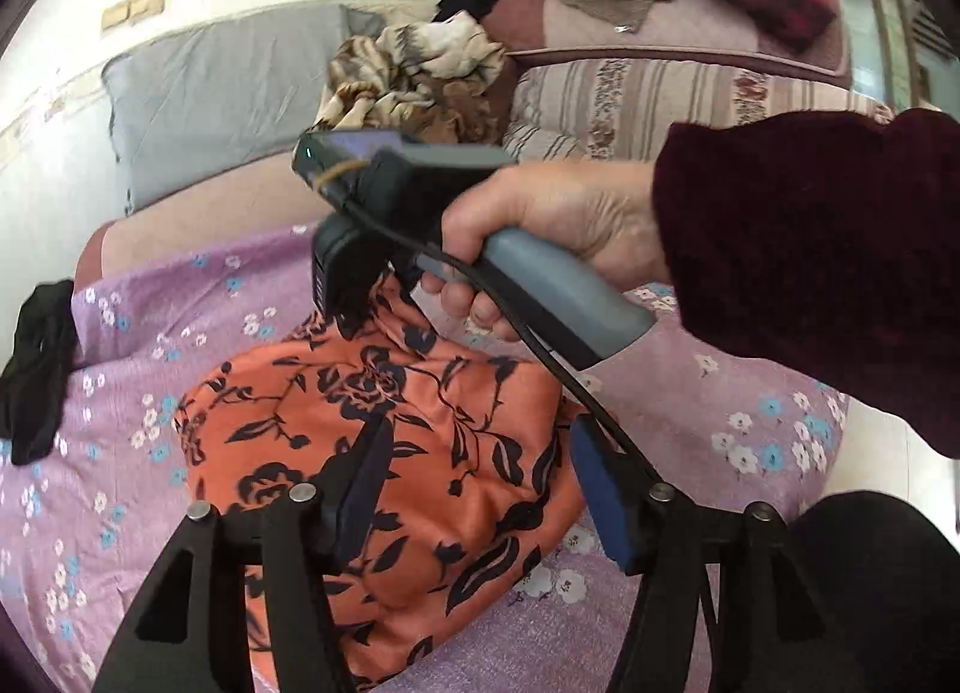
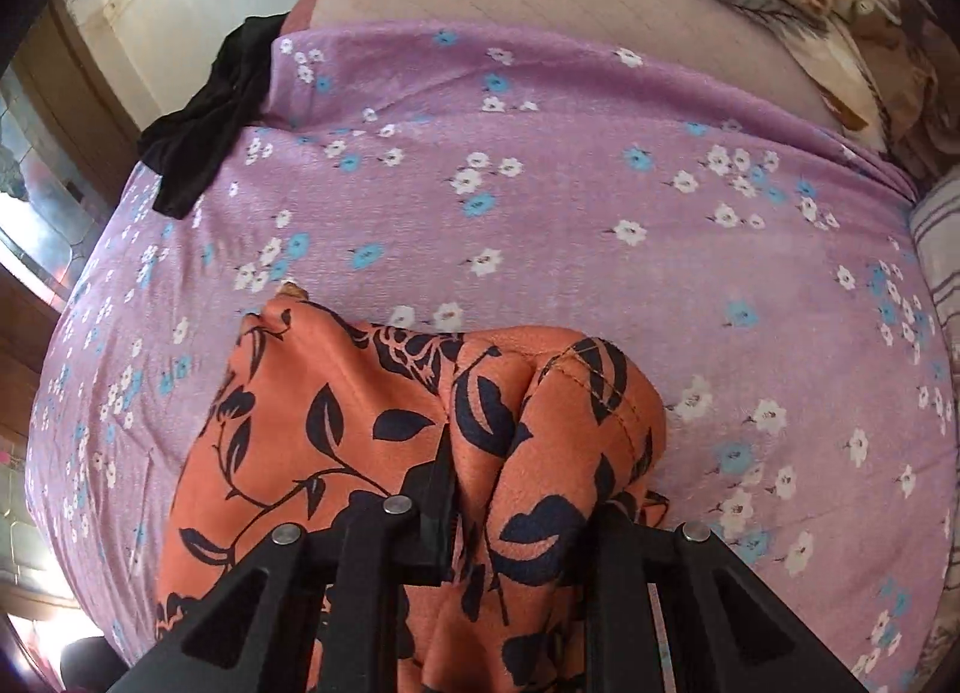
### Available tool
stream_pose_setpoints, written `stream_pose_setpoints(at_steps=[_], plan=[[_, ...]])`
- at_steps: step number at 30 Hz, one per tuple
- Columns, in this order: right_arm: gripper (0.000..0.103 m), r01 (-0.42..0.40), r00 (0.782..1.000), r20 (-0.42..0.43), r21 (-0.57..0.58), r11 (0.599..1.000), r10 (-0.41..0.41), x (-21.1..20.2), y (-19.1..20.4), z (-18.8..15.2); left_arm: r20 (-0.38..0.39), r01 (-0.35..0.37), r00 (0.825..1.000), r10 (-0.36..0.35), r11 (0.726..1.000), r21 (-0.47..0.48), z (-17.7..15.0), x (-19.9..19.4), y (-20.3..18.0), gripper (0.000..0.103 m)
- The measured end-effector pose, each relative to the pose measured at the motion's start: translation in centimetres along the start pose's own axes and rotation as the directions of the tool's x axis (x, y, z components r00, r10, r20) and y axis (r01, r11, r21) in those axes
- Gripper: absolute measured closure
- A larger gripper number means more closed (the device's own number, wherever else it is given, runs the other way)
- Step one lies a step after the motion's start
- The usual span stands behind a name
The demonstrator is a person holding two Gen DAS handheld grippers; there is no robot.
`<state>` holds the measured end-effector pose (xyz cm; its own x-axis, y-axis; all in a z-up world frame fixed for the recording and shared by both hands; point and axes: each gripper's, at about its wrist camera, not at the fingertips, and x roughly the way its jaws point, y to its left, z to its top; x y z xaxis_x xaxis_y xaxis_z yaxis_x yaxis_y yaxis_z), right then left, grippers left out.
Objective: Fold small clothes
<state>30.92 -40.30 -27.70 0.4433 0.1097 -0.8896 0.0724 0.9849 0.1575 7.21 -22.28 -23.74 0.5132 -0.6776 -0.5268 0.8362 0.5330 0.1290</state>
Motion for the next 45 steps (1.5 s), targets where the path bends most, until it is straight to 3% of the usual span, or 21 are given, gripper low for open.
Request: stream_pose_setpoints(at_steps=[3, 5, 7, 9, 12, 15, 18, 22, 26, 28, 31, 33, 38, 42, 45], plan=[[0.084, -0.093, 0.995, -0.038, 0.101, 0.991, 0.097, 1.0, -2.4, -0.5, 0.043, -0.028, 0.999, 0.026, 0.998, 0.055, -0.1, -2.3, 1.5, 0.039], [0.08, -0.114, 0.991, -0.052, 0.182, 0.977, 0.126, 1.4, -3.3, -0.9, 0.055, -0.061, 0.997, 0.061, 0.998, 0.014, -0.4, -2.9, 4.3, 0.039], [0.069, -0.099, 0.991, -0.065, 0.226, 0.969, 0.116, 1.3, -3.7, -1.3, 0.02, -0.129, 0.991, 0.131, 0.988, -0.085, -0.7, -2.4, 7.1, 0.038], [0.046, -0.055, 0.996, -0.05, 0.233, 0.971, 0.069, 0.4, -4.0, -1.8, -0.048, -0.204, 0.979, 0.198, 0.958, -0.202, -1.3, -1.8, 10.5, 0.038], [0.046, 0.032, 0.999, -0.003, 0.215, 0.976, -0.032, -2.3, -4.4, -3.0, -0.145, -0.272, 0.961, 0.235, 0.901, -0.338, -2.5, -0.4, 13.8, 0.038], [0.046, 0.002, 0.997, 0.08, 0.179, 0.984, -0.016, -6.2, -3.5, -4.8, -0.217, -0.265, 0.958, 0.19, 0.877, -0.4, -3.8, 0.9, 14.6, 0.038], [0.047, -0.06, 0.99, 0.131, 0.094, 0.994, 0.047, -9.2, -0.7, -6.9, -0.253, -0.266, 0.95, 0.181, 0.895, -0.358, -4.6, 1.8, 13.3, 0.038], [0.064, -0.098, 0.992, 0.081, 0.023, 0.995, 0.096, -8.9, 2.2, -9.7, -0.298, -0.313, 0.926, 0.233, 0.915, -0.255, -5.1, 3.3, 11.4, 0.038], [0.068, 0.015, 0.998, -0.062, 0.036, 0.999, -0.013, -4.9, 1.1, -13.7, -0.33, -0.311, 0.912, 0.243, 0.935, -0.172, -5.6, 3.5, 10.1, 0.038], [0.074, -0.011, 0.999, -0.039, 0.051, 0.999, 0.013, -4.7, -0.3, -14.9, -0.331, -0.311, 0.909, 0.251, 0.94, -0.142, -6.0, 3.4, 9.3, 0.038], [0.074, 0.005, 0.997, -0.079, 0.047, 0.999, -0.001, -5.2, 0.1, -13.9, -0.31, -0.34, 0.904, 0.295, 0.935, -0.102, -6.3, 3.1, 8.6, 0.038], [0.074, 0.008, 0.995, -0.098, 0.022, 1.0, -0.006, -5.7, 0.9, -12.1, -0.294, -0.339, 0.91, 0.293, 0.933, -0.118, -6.4, 2.9, 8.7, 0.038], [0.072, -0.005, 0.999, 0.051, 0.04, 0.999, 0.003, -7.4, 2.2, -6.1, -0.292, -0.314, 0.923, 0.25, 0.929, -0.197, -6.8, 2.7, 9.6, 0.035], [0.071, 0.035, 0.999, 0.024, 0.115, 0.993, -0.038, -3.0, 1.6, -1.9, -0.303, -0.319, 0.92, 0.246, 0.922, -0.22, -6.8, 2.8, 10.0, 0.029], [0.072, 0.109, 0.991, -0.097, 0.172, 0.979, -0.094, 2.8, -0.7, -0.5, -0.312, -0.316, 0.92, 0.236, 0.919, -0.235, -6.9, 2.9, 10.3, 0.026]])
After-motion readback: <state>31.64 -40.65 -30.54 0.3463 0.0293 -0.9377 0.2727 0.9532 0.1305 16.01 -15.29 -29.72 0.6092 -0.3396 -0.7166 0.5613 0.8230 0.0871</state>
